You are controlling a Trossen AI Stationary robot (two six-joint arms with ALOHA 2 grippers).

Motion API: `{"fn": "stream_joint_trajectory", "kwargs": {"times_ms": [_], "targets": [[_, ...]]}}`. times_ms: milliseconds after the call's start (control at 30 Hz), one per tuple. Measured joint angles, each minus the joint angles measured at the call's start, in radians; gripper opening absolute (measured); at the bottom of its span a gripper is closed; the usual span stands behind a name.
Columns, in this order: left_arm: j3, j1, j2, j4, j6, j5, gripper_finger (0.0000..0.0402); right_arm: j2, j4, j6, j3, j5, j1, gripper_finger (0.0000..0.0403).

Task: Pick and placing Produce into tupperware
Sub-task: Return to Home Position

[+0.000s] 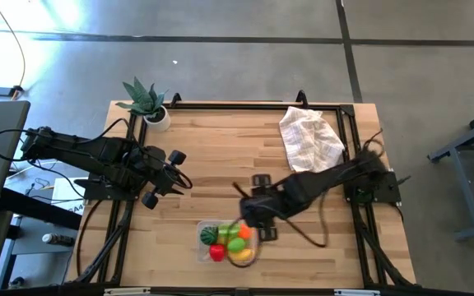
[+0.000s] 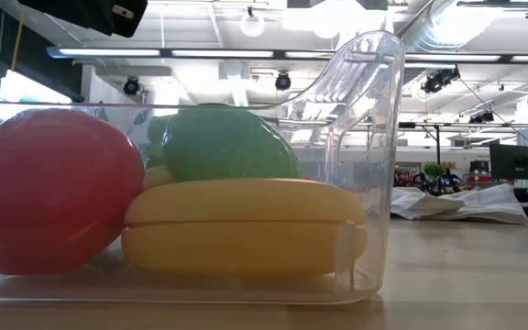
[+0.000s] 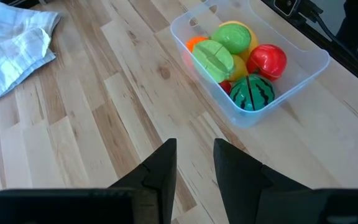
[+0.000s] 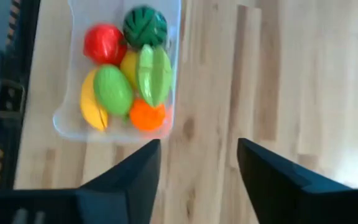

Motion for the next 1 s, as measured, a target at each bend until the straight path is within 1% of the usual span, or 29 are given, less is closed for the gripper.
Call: {"fn": "stream_joint_trajectory", "kwargs": {"times_ms": [100, 167, 333, 433, 533, 667, 733, 800, 867, 933, 1000], "targets": [[0.0, 0.0, 0.0, 0.0, 0.0, 0.0, 0.0095, -0.12, 0.036, 0.028, -0.148, 0.075, 0.029, 0.0176], [0.0, 0.0, 0.0, -0.001, 0.0, 0.0, 0.0095, -0.212, 0.094, 0.071, -0.278, 0.098, 0.04, 0.0159], [0.0, 0.0, 0.0, 0.0, 0.0, 0.0, 0.0095, -0.488, 0.285, 0.234, -0.648, 0.1, 0.051, 0.0128], [0.0, 0.0, 0.0, 0.0, 0.0, 0.0, 0.0095, -0.653, 0.436, 0.343, -0.805, 0.075, 0.052, 0.0116], [0.0, 0.0, 0.0, -0.001, 0.0, 0.0, 0.0095, -0.806, 0.619, 0.364, -0.908, 0.05, 0.073, 0.0103], [0.0, 0.0, 0.0, -0.001, 0.0, 0.0, 0.0095, -0.978, 0.834, 0.283, -1.01, 0.062, 0.12, 0.0072], [0.0, 0.0, 0.0, 0.0, 0.0, 0.0, 0.0095, -1.043, 0.851, 0.216, -1.049, 0.074, 0.132, 0.0051], [0.0, 0.0, 0.0, -0.001, 0.0, 0.0, 0.0095, -1.091, 0.818, 0.168, -1.083, 0.098, 0.136, 0.0026], [0.0, 0.0, 0.0, -0.001, 0.0, 0.0, 0.0095, -1.125, 0.807, 0.192, -1.109, 0.14, 0.136, 0.0007], [0.0, 0.0, 0.0, -0.001, 0.0, 0.0, 0.0095, -1.155, 0.817, 0.204, -1.139, 0.162, 0.136, 0.0006], [0.0, 0.0, 0.0, -0.001, 0.0, 0.0, 0.0095, -1.176, 0.823, 0.163, -1.171, 0.168, 0.143, 0.0007]]}}
